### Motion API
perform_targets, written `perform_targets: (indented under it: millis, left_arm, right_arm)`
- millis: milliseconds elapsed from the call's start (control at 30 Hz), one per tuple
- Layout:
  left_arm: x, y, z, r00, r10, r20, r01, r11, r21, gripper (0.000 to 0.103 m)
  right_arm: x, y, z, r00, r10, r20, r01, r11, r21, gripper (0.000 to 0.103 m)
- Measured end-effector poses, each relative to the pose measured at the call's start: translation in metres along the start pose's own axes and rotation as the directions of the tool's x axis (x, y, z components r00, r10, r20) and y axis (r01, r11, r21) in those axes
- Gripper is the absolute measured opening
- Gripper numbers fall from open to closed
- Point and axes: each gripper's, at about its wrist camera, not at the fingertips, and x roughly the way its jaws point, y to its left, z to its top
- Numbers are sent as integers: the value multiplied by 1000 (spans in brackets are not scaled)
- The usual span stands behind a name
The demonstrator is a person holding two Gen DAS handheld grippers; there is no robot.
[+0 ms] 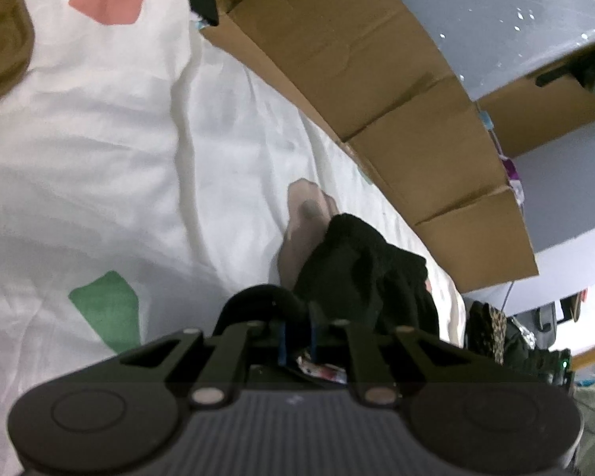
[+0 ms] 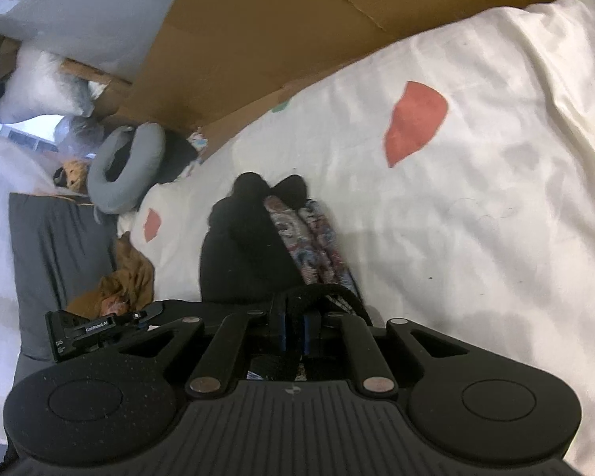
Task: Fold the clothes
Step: 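Grasp the folded bundle with the right gripper while the left gripper holds it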
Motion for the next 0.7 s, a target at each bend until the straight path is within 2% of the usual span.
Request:
perform_targets:
  millis: [67,133,200,267,333,500,633,700]
  left_arm:
    - [-1,0,0,1000,10,0,-10,1000,-1,20]
    - [-4,-1,-1,1000,19,3,-19,1000,12,35]
    - [-9,-2,-3,1000,22,13,-22,1000,21,36]
    - [-15,-3,-4,999,32,23,-33,999,35,40]
    - [-18,-4,-7,998,55,29,-57,997,58,46]
    - [-24,-4,-15,996,90,23,-92,992,86,49]
    - [-27,-6,-24,993,119,12,-120,985,121,54]
    - [-27,-6,-30,991,137,1,-136,981,141,55]
  right_arm:
    - [-1,-1,1,1000,-3,1,3,1000,10,14]
    - [-4,-1,3,1000,-5,13,5,1000,14,38]
    - [-11,0,5,1000,-6,31,5,1000,12,50]
    - [-19,0,5,999,-14,47,13,1000,13,54]
    - [-25,0,5,998,-27,61,27,1000,7,62]
    - [-38,4,-3,997,-42,68,44,999,-29,67]
    - [-45,10,-13,996,-63,64,69,994,-80,78]
    - [-44,11,-20,995,-83,55,89,990,-106,79]
